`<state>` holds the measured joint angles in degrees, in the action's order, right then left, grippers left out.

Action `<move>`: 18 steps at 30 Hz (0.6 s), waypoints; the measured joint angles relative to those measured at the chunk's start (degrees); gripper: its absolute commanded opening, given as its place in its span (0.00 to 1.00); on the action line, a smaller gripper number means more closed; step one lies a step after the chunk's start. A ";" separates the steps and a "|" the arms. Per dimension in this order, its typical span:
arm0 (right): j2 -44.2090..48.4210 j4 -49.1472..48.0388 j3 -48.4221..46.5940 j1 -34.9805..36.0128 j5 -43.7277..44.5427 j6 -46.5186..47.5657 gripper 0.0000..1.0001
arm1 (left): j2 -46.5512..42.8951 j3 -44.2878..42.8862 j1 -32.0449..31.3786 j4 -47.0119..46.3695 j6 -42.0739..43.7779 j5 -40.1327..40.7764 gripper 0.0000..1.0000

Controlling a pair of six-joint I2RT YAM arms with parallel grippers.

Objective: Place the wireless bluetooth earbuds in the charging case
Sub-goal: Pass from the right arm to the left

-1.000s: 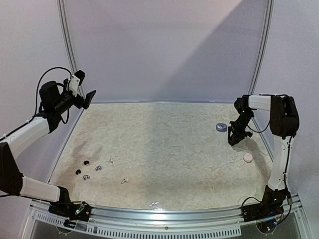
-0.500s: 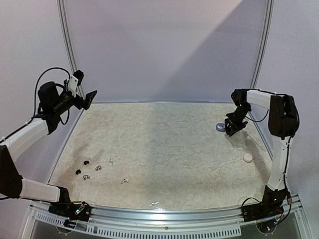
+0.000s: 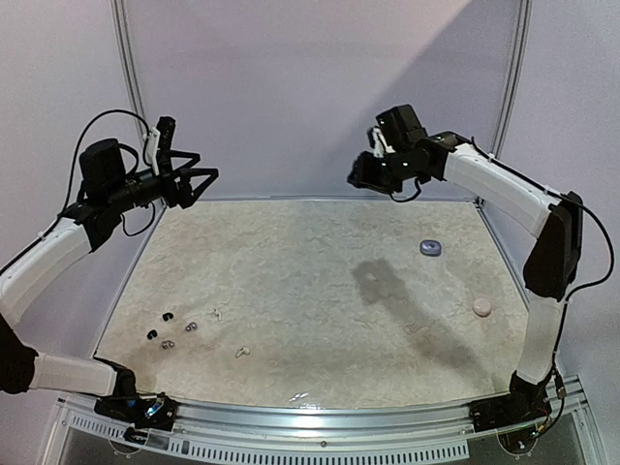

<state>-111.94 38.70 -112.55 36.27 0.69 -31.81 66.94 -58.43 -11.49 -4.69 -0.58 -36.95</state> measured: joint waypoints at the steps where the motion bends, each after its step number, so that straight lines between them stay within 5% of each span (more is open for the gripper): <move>1: 0.85 -1.99 -0.44 2.99 2.23 4.02 0.00 | 0.04 -0.98 -0.68 0.81 -0.85 -1.03 0.90; 9: 4.20 -18.73 1.73 23.30 17.62 41.46 0.00 | 1.79 -8.35 -6.38 6.38 -3.43 -5.40 0.88; 18: 0.26 -23.69 -5.99 26.01 23.12 62.62 0.00 | 2.62 -10.88 -12.37 10.23 -3.65 -6.84 0.74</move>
<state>-111.68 15.00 -118.54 62.28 23.81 30.81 69.56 -69.32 -23.86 5.54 -4.23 -43.79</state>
